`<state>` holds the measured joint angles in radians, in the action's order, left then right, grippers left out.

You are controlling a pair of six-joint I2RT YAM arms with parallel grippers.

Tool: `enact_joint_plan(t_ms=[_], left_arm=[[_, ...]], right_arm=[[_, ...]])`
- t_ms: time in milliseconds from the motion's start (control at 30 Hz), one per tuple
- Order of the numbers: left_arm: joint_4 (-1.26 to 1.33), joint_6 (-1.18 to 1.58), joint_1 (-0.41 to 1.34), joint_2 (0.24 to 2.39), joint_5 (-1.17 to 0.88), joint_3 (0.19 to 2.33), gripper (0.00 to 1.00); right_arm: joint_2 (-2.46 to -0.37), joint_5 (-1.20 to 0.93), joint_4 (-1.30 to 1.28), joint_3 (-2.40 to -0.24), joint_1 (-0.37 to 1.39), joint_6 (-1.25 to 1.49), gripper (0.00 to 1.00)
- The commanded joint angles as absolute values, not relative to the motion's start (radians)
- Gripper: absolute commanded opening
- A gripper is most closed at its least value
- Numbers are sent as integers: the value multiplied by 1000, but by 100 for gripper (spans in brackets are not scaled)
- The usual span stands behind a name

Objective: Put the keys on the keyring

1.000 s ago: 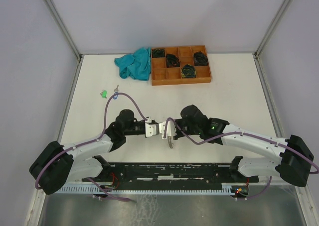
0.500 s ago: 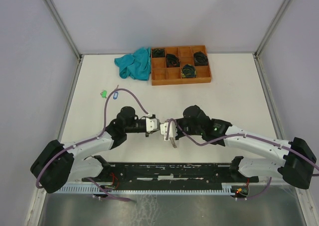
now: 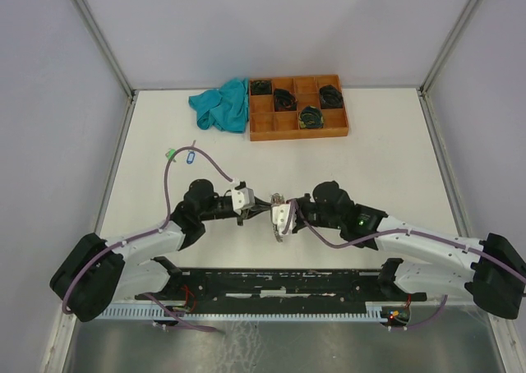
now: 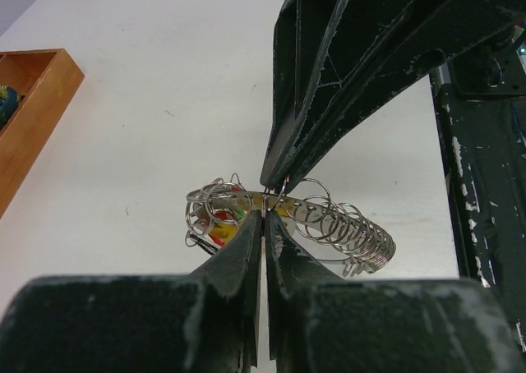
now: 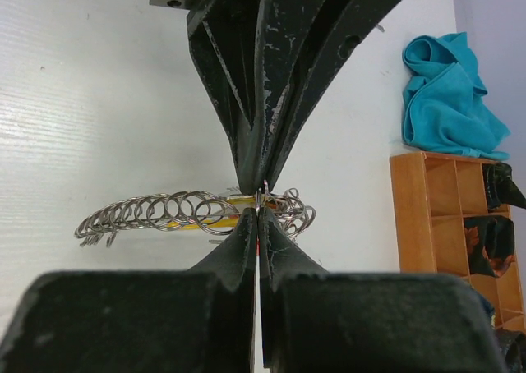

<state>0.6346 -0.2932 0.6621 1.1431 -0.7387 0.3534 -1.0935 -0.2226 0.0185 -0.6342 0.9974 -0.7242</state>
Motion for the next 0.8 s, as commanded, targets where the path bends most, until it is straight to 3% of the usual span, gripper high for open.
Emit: enact_joint_plan(t_ms=[0, 167, 300, 533, 633, 767], left_arm=[[864, -158, 648, 1127, -749, 309, 10], [915, -107, 634, 1143, -753, 298, 15], [969, -63, 626, 1154, -751, 281, 25], [993, -21, 607, 1163, -707, 261, 32], [1036, 4, 599, 1155, -655, 224, 40], [1066, 14, 592, 1129, -617, 190, 42]], right_arm=[[-1053, -319, 259, -603, 984, -650, 0], [-1055, -359, 325, -579, 954, -601, 1], [-1055, -376, 373, -560, 935, -573, 1], [-1049, -414, 445, -530, 895, -518, 1], [-1047, -418, 452, -526, 880, -511, 0], [-1052, -436, 487, -517, 857, -483, 1]])
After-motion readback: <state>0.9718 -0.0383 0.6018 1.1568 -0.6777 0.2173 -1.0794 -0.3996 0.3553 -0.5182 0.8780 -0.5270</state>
